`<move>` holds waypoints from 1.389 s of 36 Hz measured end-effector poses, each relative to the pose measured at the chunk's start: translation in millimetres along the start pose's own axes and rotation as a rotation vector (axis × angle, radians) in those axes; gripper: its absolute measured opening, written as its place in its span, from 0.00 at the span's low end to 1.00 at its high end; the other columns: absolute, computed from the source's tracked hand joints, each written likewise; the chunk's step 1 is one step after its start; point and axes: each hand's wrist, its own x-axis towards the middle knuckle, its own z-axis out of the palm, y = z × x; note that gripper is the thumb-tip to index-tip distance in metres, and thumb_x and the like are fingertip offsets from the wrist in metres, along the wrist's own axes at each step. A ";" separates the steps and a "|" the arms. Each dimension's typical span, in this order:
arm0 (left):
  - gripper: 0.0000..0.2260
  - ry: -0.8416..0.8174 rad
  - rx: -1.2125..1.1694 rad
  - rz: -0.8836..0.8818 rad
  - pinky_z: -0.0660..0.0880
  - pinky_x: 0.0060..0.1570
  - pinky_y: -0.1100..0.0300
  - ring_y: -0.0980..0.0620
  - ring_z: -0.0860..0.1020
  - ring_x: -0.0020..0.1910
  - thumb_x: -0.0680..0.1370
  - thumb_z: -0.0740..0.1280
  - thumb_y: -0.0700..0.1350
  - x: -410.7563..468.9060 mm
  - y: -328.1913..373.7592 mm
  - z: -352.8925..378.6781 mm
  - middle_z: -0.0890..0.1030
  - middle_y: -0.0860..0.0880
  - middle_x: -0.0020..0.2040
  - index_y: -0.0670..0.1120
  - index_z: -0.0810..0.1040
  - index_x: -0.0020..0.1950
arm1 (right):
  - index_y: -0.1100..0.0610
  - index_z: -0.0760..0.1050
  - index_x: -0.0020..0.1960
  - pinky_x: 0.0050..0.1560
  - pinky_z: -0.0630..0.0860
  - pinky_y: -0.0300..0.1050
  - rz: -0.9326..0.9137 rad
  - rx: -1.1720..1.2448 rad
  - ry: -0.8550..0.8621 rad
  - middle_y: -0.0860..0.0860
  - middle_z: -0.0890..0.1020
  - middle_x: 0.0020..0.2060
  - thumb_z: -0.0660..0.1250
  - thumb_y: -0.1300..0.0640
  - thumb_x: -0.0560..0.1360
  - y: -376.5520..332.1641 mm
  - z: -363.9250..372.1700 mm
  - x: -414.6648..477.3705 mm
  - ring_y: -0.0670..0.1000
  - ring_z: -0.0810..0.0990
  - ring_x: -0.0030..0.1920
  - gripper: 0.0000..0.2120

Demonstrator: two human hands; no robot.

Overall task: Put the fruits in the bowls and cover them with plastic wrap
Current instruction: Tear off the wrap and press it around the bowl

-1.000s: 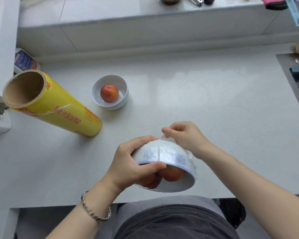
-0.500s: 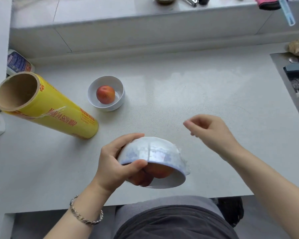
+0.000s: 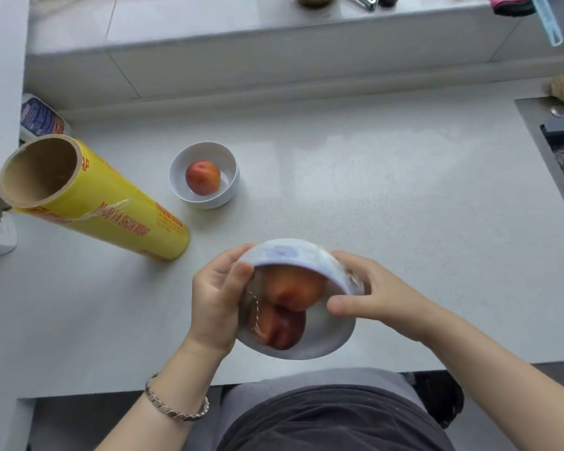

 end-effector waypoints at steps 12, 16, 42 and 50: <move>0.24 -0.472 0.287 -0.202 0.73 0.52 0.68 0.59 0.78 0.55 0.64 0.63 0.59 14.2 19.8 2.0 0.82 0.55 0.53 0.49 0.78 0.55 | 0.67 0.77 0.49 0.46 0.75 0.44 0.025 0.154 0.160 0.58 0.81 0.43 0.76 0.33 0.50 21.6 -3.4 6.5 0.54 0.80 0.44 0.43; 0.22 -0.528 0.372 -0.203 0.71 0.45 0.73 0.64 0.78 0.46 0.61 0.66 0.59 15.7 20.2 11.3 0.82 0.58 0.45 0.50 0.78 0.51 | 0.64 0.78 0.48 0.45 0.73 0.46 0.042 0.061 0.131 0.56 0.80 0.40 0.74 0.42 0.55 15.0 -3.7 8.8 0.52 0.78 0.43 0.31; 0.18 -0.158 0.357 -0.061 0.73 0.41 0.73 0.64 0.79 0.40 0.56 0.71 0.59 -14.5 -4.4 4.8 0.83 0.61 0.39 0.54 0.80 0.43 | 0.58 0.79 0.41 0.45 0.73 0.36 0.201 -0.263 0.139 0.50 0.80 0.37 0.63 0.54 0.76 -24.7 -12.5 22.4 0.44 0.76 0.38 0.10; 0.17 -0.186 0.368 -0.052 0.72 0.42 0.73 0.65 0.79 0.41 0.57 0.71 0.59 -16.4 -5.3 4.4 0.83 0.62 0.39 0.55 0.80 0.43 | 0.58 0.72 0.38 0.36 0.73 0.35 0.303 -0.056 0.115 0.47 0.77 0.27 0.60 0.57 0.78 -21.2 -8.2 28.3 0.43 0.74 0.26 0.11</move>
